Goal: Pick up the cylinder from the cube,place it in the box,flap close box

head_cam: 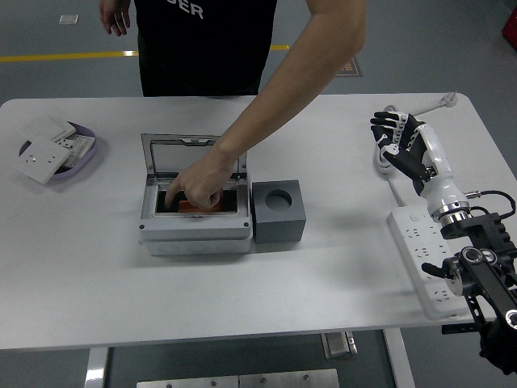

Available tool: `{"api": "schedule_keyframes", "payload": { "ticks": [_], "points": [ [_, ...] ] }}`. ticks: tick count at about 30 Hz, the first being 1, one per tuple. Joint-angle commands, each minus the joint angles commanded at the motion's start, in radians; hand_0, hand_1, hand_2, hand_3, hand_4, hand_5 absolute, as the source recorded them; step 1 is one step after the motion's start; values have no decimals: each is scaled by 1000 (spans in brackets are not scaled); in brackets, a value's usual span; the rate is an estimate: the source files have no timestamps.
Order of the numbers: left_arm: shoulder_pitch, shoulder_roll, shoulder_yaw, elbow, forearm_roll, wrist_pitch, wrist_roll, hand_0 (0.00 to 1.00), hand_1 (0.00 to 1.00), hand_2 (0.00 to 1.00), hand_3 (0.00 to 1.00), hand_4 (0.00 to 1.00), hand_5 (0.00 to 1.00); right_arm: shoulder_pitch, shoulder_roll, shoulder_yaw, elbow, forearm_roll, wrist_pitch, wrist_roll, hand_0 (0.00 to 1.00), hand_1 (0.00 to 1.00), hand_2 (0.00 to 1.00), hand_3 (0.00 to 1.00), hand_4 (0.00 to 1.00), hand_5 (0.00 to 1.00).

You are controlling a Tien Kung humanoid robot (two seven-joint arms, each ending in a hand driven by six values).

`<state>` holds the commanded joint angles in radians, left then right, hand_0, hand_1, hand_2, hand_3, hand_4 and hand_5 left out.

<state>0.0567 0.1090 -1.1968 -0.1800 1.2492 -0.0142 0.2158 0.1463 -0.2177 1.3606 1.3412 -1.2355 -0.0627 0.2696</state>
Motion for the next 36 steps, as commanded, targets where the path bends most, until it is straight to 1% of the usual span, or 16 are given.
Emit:
{"api": "schedule_keyframes", "payload": {
  "ticks": [15, 36],
  "points": [
    [1, 0, 10, 0, -13, -1, 1, 602, 579, 591, 583, 642, 199, 2, 0, 8, 1, -6, -3, -2, 782, 705, 688, 653, 623, 327],
    [9, -2, 4, 0, -12, 0, 2, 602, 580, 591, 583, 642, 199, 2, 1, 5, -3, -2, -2, -4, 783, 707, 689, 652, 618, 331]
  ]
}}
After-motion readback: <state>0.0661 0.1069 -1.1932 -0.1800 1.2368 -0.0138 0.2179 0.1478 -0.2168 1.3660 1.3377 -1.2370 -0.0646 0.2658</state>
